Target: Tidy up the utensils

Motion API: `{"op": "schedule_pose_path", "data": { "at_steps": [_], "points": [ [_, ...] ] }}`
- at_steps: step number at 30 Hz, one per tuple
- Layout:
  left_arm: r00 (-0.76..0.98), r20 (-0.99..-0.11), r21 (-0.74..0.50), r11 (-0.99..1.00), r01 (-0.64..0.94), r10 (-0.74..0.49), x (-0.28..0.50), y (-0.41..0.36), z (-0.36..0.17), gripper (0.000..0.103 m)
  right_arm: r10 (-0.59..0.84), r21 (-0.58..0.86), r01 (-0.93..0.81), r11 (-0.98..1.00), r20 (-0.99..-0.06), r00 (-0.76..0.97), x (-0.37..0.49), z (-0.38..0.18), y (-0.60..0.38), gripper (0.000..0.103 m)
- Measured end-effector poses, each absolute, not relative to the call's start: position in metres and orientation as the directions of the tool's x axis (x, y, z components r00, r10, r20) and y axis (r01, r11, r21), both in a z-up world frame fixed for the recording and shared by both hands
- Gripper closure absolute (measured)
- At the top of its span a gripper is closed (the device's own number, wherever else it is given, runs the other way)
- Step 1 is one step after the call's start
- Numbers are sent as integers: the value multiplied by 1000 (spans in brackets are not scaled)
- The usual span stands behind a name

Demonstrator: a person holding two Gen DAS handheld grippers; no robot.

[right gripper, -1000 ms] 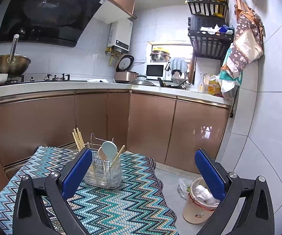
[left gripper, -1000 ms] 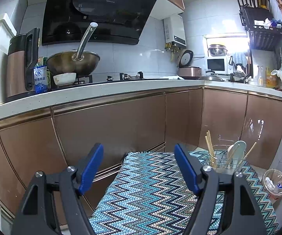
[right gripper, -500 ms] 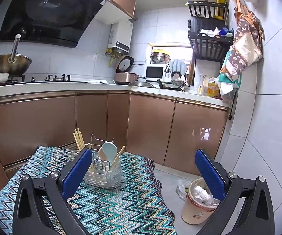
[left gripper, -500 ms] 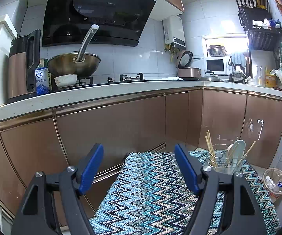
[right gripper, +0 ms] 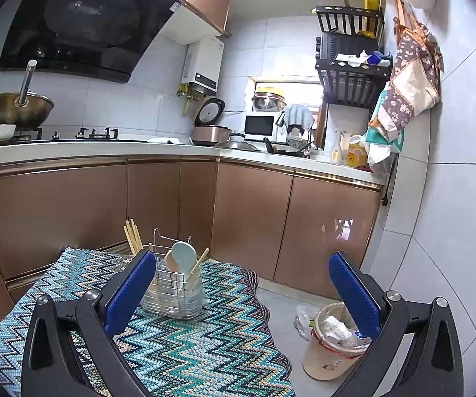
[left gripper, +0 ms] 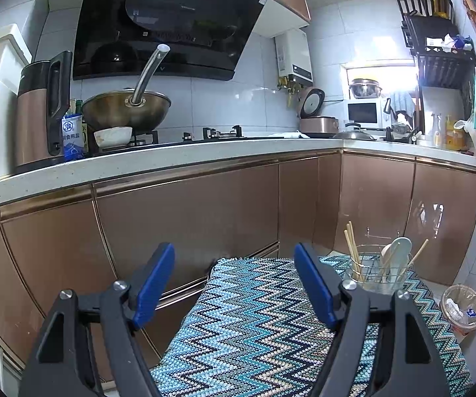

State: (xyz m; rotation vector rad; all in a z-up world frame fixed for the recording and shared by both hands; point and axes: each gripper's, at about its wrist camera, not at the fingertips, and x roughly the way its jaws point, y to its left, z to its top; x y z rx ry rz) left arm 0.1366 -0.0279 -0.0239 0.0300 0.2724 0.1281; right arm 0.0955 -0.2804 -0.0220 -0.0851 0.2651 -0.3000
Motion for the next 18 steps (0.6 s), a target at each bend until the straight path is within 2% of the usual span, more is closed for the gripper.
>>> {"op": "schedule_pose_path", "data": {
  "at_steps": [18],
  "points": [
    [955,-272,47,993,-111,120,135,-31,-24,30,-308,-113,288,951,-251,918,94,-24,-286,0]
  ]
}}
